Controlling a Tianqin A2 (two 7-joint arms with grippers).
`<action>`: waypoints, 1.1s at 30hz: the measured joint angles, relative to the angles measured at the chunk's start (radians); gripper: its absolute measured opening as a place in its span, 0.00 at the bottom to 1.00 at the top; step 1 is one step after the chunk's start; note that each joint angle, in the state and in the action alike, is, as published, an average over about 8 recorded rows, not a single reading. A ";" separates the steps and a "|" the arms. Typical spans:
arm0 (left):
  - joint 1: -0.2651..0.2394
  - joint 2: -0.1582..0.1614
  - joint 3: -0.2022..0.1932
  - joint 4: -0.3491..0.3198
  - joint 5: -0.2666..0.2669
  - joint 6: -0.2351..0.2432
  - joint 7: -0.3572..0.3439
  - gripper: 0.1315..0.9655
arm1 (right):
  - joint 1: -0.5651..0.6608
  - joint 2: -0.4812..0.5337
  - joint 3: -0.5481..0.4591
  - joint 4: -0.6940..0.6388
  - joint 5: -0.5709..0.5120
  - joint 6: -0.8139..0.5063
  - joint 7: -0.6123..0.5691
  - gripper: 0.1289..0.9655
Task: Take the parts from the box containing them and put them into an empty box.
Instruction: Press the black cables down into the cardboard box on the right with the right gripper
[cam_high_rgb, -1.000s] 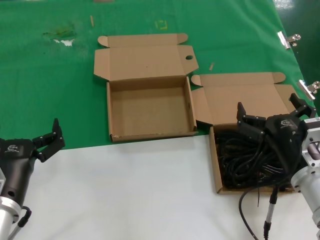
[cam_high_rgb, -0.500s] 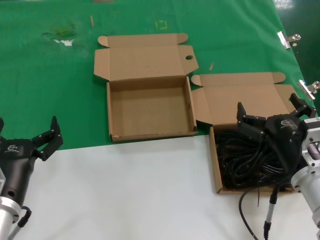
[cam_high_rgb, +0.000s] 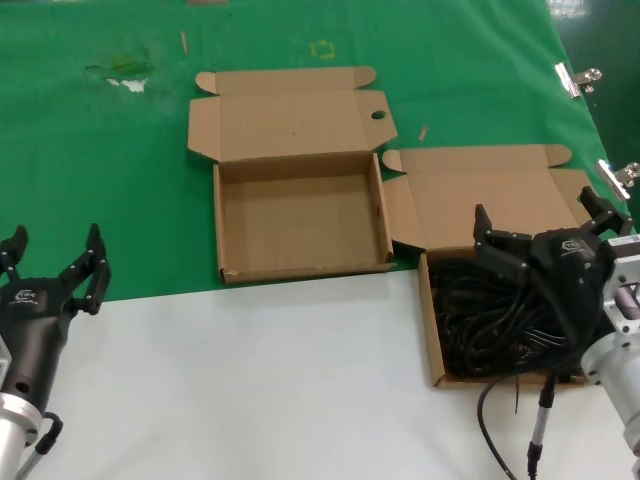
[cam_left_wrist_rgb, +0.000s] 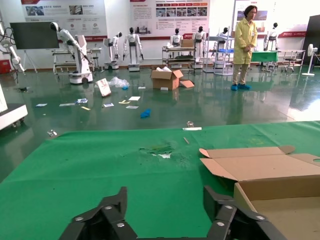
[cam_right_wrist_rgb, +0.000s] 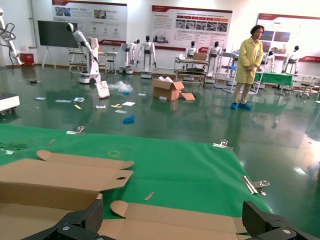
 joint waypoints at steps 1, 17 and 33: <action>0.000 0.000 0.000 0.000 0.000 0.000 0.000 0.64 | 0.001 0.004 -0.006 0.001 0.002 0.003 0.001 1.00; 0.000 0.000 0.000 0.000 0.000 0.000 0.000 0.22 | 0.049 0.245 -0.241 0.047 0.190 0.121 0.014 1.00; 0.000 0.000 0.000 0.000 0.000 0.000 0.000 0.03 | 0.174 0.526 -0.393 -0.063 0.199 -0.126 0.128 1.00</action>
